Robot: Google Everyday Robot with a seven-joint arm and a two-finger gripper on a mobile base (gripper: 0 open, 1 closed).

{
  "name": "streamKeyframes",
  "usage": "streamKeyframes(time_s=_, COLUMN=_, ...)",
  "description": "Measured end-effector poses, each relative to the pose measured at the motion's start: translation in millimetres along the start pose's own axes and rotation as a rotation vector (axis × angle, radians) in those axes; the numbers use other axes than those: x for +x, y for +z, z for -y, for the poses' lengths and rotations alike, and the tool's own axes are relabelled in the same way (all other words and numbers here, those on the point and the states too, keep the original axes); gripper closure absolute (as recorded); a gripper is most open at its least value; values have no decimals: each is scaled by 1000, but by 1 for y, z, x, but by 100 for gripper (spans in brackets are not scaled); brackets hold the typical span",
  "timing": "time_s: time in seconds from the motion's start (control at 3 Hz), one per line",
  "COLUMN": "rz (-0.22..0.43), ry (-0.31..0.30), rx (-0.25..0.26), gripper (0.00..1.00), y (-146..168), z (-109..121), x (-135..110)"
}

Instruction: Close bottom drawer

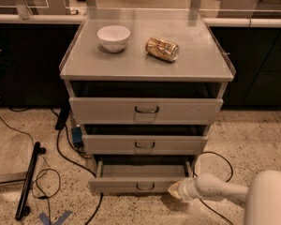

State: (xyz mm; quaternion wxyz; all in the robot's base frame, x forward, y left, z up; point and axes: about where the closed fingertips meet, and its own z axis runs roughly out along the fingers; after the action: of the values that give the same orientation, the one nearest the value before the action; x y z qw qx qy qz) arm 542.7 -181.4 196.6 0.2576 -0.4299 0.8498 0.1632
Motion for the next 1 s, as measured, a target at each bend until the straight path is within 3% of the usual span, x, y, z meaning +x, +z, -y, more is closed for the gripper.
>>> streamKeyframes(time_s=0.33, rz=-53, ry=-3, rx=-5, gripper=100, y=39, z=20, x=6)
streamKeyframes(time_s=1.0, rz=-50, ry=-7, rx=2, gripper=59, y=41, z=25, x=2)
